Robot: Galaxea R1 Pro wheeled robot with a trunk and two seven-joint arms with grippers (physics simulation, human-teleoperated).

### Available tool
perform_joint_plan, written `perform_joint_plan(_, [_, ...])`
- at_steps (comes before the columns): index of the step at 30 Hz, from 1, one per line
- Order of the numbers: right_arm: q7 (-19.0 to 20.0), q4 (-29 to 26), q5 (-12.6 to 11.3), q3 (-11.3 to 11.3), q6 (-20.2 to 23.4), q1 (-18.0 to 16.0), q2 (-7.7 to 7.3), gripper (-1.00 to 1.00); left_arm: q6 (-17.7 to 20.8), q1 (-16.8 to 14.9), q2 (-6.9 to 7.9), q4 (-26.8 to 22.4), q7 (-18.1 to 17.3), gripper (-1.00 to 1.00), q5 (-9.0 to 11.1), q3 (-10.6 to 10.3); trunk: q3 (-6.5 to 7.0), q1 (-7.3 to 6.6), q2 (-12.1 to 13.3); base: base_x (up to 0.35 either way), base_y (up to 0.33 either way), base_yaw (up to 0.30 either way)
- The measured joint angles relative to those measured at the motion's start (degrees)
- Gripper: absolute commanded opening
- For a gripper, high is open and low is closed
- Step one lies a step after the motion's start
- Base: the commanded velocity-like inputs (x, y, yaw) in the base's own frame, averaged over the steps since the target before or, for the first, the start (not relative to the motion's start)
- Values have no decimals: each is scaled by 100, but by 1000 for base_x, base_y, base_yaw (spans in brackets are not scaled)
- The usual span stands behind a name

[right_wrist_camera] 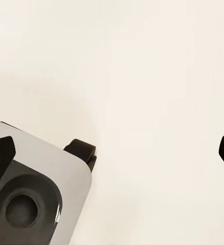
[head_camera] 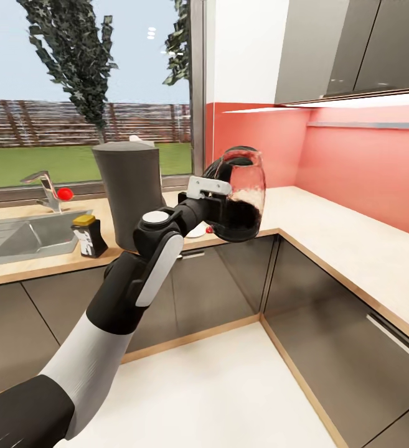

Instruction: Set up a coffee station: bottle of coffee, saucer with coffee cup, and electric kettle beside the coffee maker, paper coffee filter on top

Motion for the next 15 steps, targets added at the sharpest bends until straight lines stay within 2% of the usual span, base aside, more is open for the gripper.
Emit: perform_joint_plan(15, [1, 0, 2, 3, -2, 0, 0, 100, 0, 0, 0, 1, 3, -100, -4, 45, 0, -1, 0, 18, -11, 0])
